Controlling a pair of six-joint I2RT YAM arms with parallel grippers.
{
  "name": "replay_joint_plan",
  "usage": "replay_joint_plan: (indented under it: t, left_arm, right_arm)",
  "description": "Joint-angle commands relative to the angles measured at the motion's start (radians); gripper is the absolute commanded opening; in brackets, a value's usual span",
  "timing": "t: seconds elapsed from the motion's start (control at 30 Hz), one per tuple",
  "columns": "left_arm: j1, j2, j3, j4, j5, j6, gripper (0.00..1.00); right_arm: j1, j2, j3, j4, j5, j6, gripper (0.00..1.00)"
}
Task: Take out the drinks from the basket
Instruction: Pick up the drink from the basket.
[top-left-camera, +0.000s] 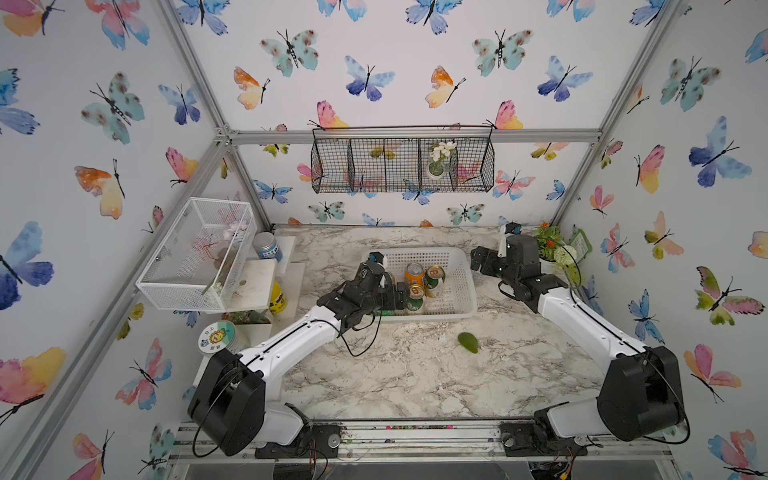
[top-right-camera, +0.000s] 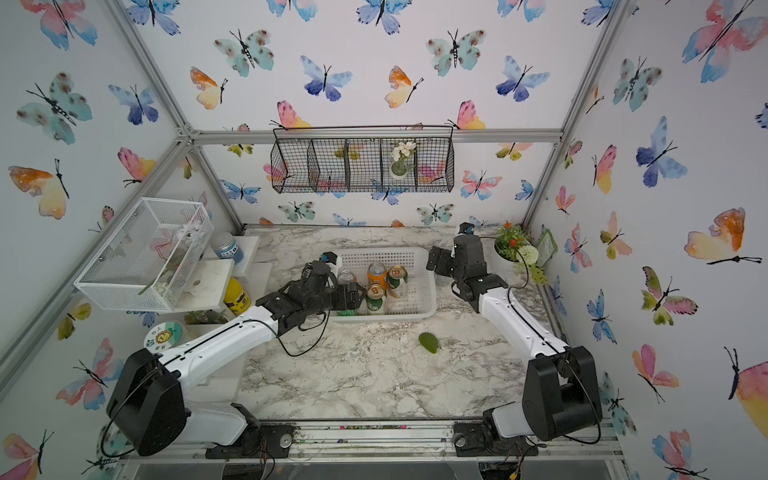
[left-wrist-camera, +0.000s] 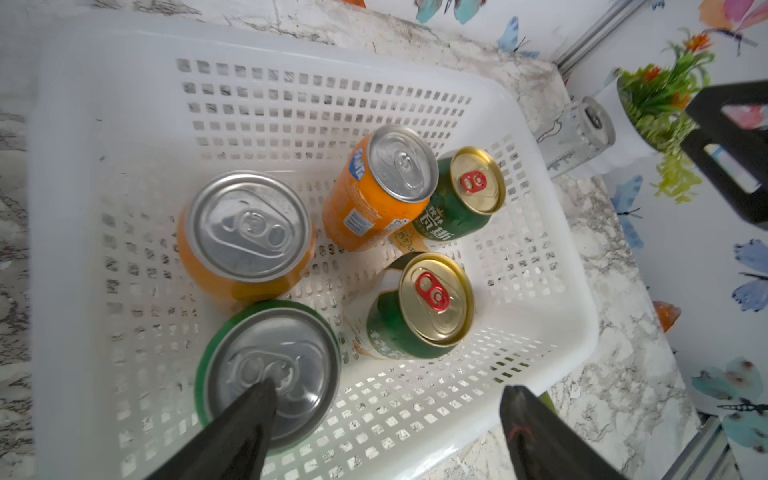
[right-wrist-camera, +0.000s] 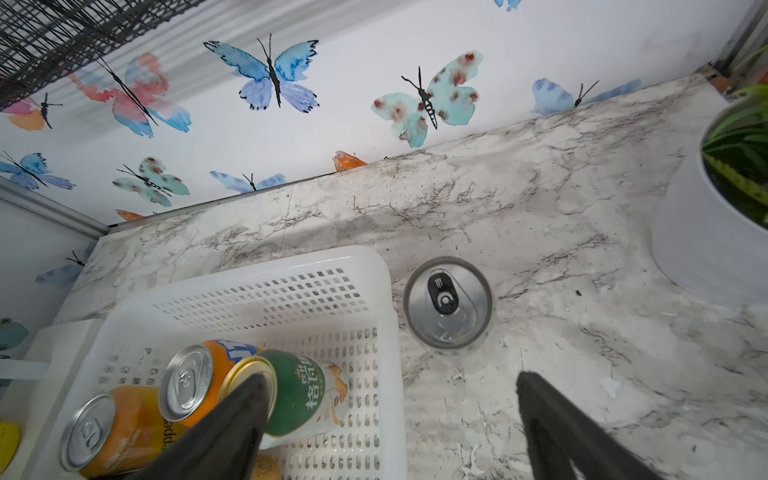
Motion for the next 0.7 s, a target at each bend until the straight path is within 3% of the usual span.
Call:
replay_joint_plan:
  t: [0.0,0.67]
  left_arm:
    - [-0.053,0.057,0.075,-0.029,-0.100,0.083,0.88]
    - [-0.091,0.345,0.259,-0.098,-0.198,0.097,0.81]
  right_arm:
    - [0.000,-0.032,-0.017,0.026,0.014,-0.022,0.96]
    - [0.000,-0.046,-0.030,0.032,0.054,-0.038,0.97]
